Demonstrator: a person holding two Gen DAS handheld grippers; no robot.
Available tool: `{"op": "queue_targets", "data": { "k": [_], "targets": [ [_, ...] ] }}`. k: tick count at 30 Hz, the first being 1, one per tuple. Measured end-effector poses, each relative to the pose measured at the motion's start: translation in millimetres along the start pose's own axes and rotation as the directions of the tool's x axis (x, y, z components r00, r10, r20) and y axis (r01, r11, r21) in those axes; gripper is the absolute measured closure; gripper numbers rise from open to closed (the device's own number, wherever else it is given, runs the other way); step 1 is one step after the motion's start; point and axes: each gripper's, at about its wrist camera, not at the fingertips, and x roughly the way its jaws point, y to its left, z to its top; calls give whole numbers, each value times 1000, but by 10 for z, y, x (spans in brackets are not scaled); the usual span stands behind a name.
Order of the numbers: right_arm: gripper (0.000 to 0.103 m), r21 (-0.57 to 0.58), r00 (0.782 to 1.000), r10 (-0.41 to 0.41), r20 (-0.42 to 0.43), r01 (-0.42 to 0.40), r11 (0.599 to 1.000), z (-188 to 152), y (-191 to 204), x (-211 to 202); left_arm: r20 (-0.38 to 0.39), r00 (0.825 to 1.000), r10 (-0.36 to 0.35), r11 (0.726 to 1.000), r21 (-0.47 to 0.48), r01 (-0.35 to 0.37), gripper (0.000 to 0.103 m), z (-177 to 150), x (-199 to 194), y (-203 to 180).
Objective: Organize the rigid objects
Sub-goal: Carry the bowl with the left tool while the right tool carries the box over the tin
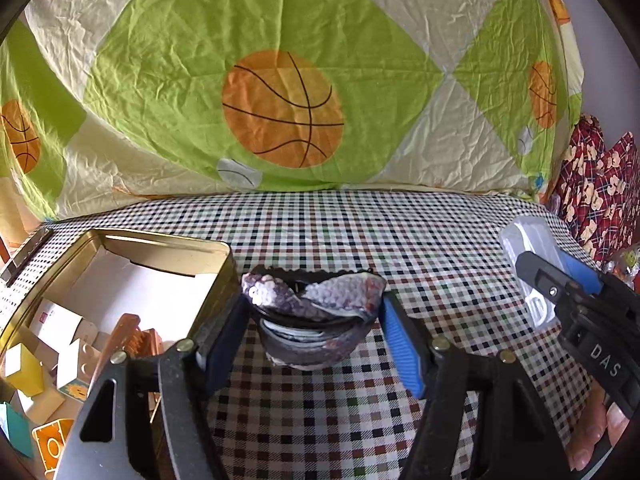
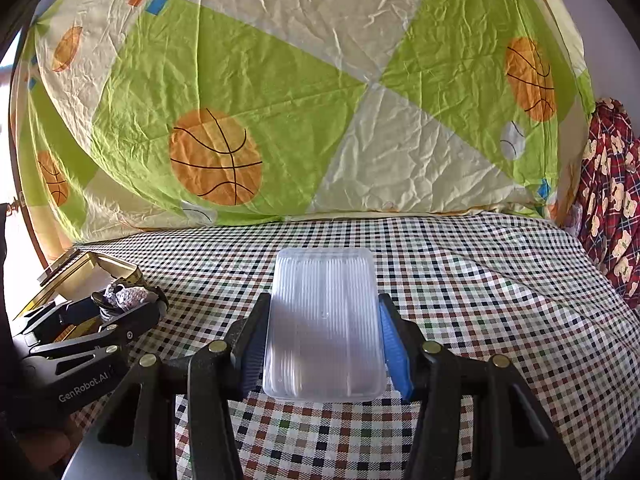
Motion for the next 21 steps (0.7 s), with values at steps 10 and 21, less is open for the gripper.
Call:
{"op": "queue_targets", "data": {
  "k": [10, 21],
  "targets": [
    [49, -32, 1000, 4, 29, -3, 999, -16, 96, -94, 21, 1000, 16, 1000, 3, -16, 36, -127, -195, 49],
    [49, -54, 998, 19, 55, -16, 998, -97, 247, -253, 137, 989, 51, 998, 33, -56, 36, -276, -585, 49]
  ]
}}
